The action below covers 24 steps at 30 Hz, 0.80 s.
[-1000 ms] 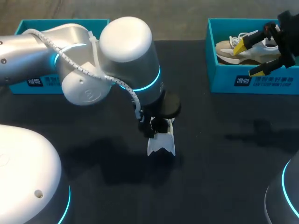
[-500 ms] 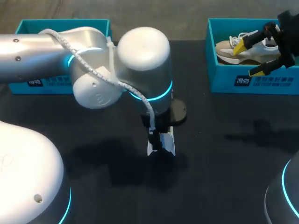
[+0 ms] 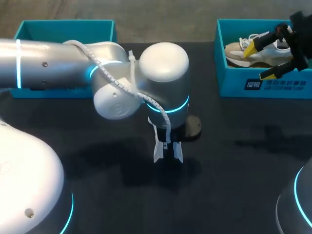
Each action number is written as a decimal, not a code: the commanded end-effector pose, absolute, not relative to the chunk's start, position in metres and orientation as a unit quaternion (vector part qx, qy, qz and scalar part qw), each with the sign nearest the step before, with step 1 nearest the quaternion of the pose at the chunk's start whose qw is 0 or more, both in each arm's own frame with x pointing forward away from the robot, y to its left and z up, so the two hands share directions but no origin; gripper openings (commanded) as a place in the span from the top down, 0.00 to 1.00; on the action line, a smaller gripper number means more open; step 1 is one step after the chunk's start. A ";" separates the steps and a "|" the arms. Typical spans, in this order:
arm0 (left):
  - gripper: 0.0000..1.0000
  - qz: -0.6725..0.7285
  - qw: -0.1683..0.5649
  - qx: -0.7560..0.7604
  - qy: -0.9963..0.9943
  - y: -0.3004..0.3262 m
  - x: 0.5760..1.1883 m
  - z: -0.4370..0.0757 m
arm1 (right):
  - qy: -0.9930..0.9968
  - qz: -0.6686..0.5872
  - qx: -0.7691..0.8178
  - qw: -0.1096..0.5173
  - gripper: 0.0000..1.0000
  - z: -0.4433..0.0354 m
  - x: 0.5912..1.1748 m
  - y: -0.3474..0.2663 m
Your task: Take the shoe out of the shoebox, open the shoe tongue, remove and reinsert the insole, then place the shoe into the shoebox
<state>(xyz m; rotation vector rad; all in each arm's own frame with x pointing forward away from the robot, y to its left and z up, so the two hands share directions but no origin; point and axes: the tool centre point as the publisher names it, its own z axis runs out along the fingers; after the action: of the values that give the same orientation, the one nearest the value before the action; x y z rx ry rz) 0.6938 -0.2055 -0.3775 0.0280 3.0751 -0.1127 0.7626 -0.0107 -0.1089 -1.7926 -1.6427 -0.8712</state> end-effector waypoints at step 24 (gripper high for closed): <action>1.00 -0.038 -0.016 -0.002 0.999 -0.197 0.684 -0.395 | -0.611 -0.323 -0.668 0.275 0.00 -0.109 0.763 -0.010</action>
<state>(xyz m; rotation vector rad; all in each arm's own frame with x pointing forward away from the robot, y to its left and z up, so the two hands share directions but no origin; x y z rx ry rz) 0.6845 -0.2045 -0.4040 -0.0098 3.1677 -0.1123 0.7626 -0.0107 -0.1089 -1.7926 -1.6427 -0.8713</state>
